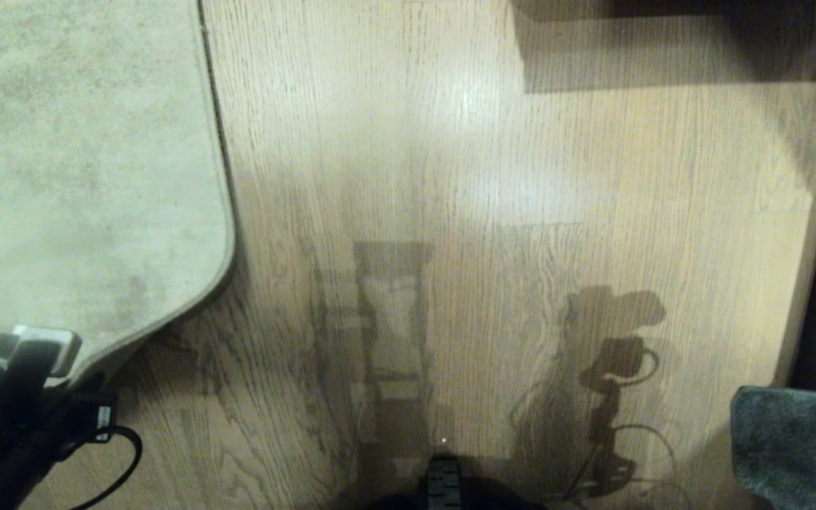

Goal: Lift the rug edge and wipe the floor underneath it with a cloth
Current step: Lift up the carpet

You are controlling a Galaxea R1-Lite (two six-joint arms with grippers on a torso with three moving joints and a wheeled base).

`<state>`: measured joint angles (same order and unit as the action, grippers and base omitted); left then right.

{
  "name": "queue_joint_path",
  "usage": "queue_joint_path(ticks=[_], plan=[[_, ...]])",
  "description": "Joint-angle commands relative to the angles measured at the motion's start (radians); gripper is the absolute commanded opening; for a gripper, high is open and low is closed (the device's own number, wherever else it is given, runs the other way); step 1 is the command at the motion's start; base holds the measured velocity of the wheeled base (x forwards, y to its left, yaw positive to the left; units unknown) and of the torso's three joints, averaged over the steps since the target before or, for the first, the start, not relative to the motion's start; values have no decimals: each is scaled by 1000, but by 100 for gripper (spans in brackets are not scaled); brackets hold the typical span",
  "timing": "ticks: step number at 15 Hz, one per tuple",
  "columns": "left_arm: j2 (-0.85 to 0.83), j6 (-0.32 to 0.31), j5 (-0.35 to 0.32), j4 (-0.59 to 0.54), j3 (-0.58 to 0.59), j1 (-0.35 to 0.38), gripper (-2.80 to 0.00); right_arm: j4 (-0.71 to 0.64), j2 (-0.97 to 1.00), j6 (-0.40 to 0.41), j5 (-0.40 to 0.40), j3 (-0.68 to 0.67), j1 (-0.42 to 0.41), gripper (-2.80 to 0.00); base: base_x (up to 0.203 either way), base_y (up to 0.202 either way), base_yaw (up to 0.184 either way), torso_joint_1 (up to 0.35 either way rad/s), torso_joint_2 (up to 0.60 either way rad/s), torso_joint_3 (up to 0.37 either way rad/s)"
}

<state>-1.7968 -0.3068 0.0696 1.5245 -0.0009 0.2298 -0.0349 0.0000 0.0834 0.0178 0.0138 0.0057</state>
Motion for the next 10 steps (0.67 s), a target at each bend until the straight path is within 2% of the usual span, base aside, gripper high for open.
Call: queue_joint_path(ticks=[1, 3, 5, 10], plan=[[13, -33, 1, -29, 0, 5, -280, 0, 0, 1, 1, 0, 0, -280, 0, 0, 0, 0, 0, 0], [25, -62, -8, -93, 1, 1, -280, 0, 0, 1, 1, 0, 0, -280, 0, 0, 0, 0, 0, 0], [38, -64, -26, -157, -2, -1, -280, 0, 0, 1, 1, 0, 0, -280, 0, 0, 0, 0, 0, 0], [37, -51, -119, -283, -8, 3, -280, 0, 0, 1, 1, 0, 0, -280, 0, 0, 0, 0, 0, 0]])
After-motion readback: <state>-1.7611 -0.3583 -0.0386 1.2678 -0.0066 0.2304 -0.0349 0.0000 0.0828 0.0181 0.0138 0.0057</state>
